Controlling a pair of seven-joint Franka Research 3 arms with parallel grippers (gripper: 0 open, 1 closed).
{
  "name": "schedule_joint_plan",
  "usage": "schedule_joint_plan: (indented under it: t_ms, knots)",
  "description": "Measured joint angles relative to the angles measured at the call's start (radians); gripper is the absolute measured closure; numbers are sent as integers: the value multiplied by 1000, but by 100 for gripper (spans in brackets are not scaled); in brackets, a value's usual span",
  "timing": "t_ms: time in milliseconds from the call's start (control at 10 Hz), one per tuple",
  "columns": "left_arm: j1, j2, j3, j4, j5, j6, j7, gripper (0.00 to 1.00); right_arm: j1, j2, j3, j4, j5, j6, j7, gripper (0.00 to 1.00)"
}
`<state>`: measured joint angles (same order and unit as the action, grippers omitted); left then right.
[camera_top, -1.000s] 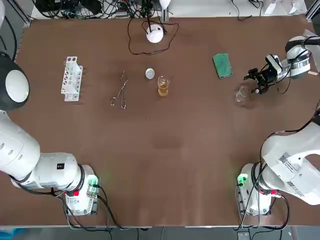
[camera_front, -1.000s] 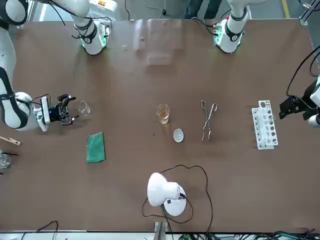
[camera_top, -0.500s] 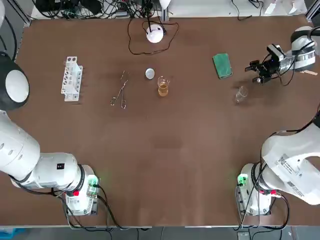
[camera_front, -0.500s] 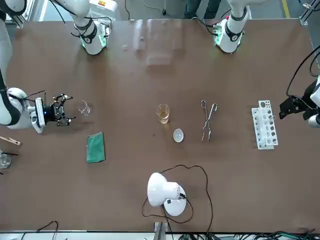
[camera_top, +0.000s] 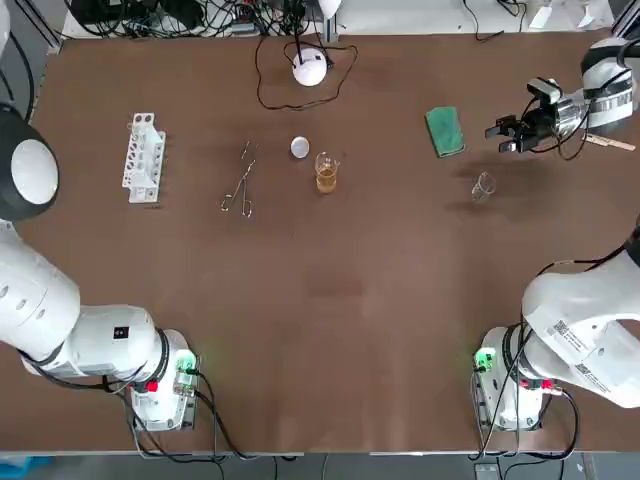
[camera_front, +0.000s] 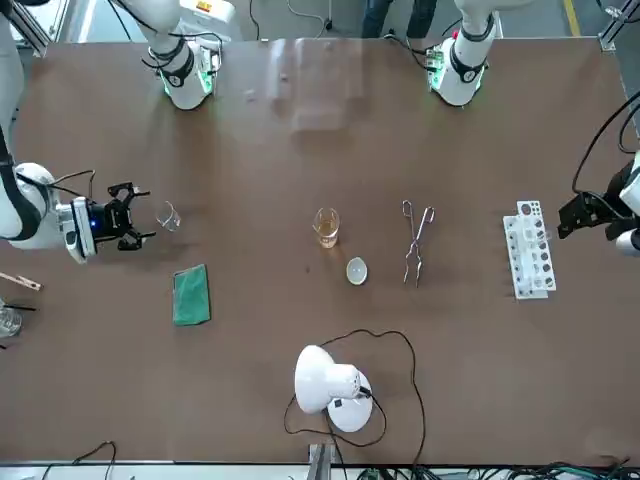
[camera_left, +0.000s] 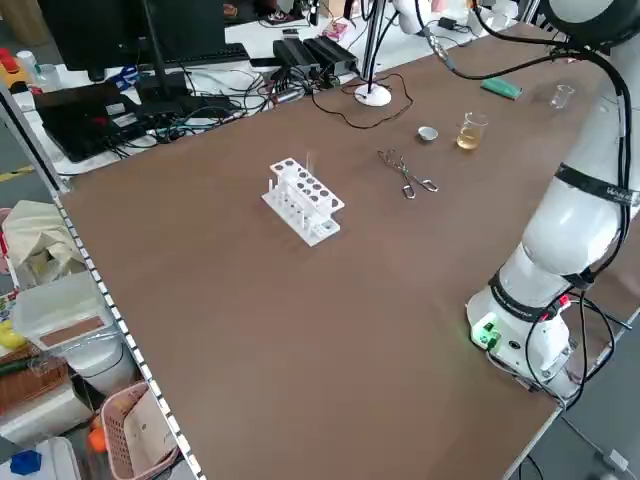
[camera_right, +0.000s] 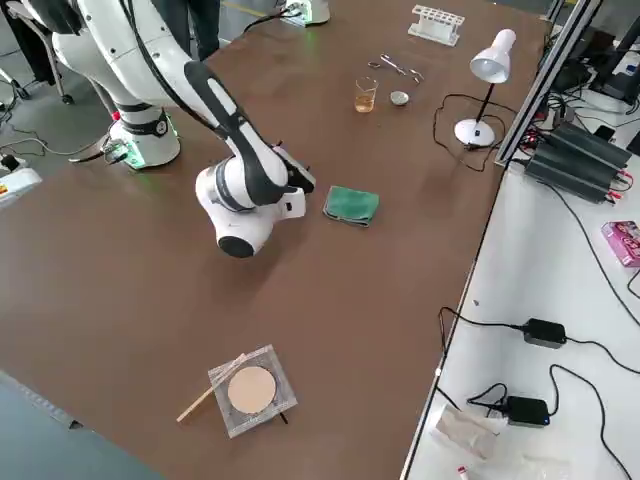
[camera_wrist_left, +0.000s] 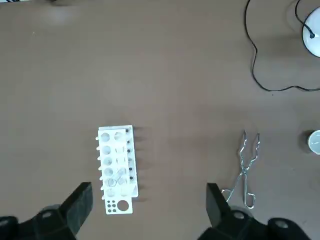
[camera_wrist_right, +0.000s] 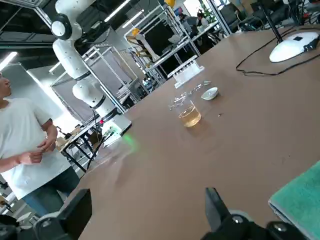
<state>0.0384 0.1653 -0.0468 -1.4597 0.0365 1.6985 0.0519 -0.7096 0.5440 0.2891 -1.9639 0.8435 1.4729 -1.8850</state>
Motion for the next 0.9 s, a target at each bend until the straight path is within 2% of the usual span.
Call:
schedule_joint_plan:
  t_ms: [400,700,900]
  knots:
    - [-1,0,-2,0,-2,-24,0,0,8,-179,-1,-52,3,53,261,0]
    - [-2,-18,-5,9,-2,-124,1,0,12,-284,-2,-45,-22,102,403,0]
    - [8,-36,-1,11,-2,-133,1,0,39,-333,0,-40,-26,118,490,0]
